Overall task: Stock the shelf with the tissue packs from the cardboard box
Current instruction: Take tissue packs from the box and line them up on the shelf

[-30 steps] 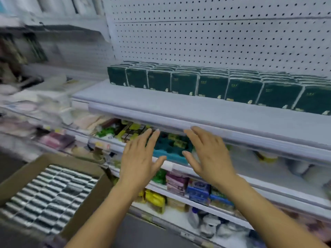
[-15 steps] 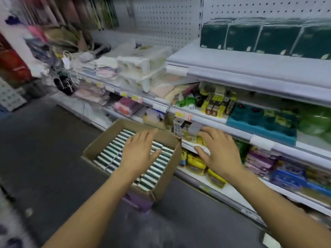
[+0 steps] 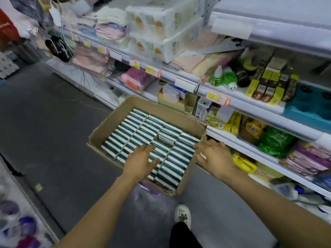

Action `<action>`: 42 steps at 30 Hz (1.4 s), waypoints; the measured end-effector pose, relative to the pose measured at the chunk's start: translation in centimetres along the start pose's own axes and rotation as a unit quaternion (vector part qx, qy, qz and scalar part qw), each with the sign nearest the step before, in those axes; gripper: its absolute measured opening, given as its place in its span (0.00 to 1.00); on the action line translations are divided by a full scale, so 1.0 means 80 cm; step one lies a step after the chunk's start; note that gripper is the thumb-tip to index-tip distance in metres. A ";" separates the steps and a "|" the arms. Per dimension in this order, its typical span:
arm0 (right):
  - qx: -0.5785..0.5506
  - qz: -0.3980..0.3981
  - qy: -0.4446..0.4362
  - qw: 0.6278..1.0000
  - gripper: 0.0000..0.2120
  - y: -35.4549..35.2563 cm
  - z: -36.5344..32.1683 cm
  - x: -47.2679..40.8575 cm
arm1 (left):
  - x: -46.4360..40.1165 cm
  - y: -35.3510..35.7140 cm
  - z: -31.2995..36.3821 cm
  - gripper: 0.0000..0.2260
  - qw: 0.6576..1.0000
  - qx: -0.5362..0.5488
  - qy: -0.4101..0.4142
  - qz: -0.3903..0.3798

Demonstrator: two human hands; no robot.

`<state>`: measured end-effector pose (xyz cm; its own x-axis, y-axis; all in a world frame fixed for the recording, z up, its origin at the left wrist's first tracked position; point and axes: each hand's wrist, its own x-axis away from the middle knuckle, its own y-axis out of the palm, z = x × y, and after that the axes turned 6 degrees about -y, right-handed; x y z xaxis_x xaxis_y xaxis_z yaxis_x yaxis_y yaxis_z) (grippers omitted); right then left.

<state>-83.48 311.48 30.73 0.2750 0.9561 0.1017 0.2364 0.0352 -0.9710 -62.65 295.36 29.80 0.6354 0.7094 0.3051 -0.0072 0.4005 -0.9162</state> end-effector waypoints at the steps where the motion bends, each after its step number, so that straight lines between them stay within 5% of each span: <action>1: -0.004 -0.011 0.000 1.000 0.17 0.008 0.003 -0.021 | -0.018 0.006 -0.007 0.24 1.000 0.009 -0.004 -0.012; 16: 0.020 -0.115 -0.028 0.993 0.14 0.195 0.033 -0.275 | -0.250 0.114 -0.087 0.16 0.995 0.054 -0.013 -0.083; 26: 0.091 -0.105 0.000 0.990 0.17 0.248 0.018 -0.297 | -0.305 0.154 -0.114 0.18 0.982 -0.061 0.160 -0.078; 31: 0.138 -0.167 0.082 0.973 0.21 0.259 0.013 -0.300 | -0.322 0.155 -0.106 0.16 0.960 -0.157 0.220 -0.074; 35: 0.075 -0.130 0.086 0.985 0.16 0.250 0.012 -0.299 | -0.328 0.147 -0.108 0.15 0.947 -0.192 0.246 -0.073; 42: -0.091 0.012 0.146 0.985 0.13 0.172 0.012 -0.257 | -0.299 0.086 -0.121 0.12 0.961 -0.038 0.272 -0.010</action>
<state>-86.76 292.56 15.07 0.5327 0.8304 0.1633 0.3825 -0.0641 -0.9217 -70.39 275.52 13.72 0.9451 0.2848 0.1601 0.0524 0.3518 -0.9346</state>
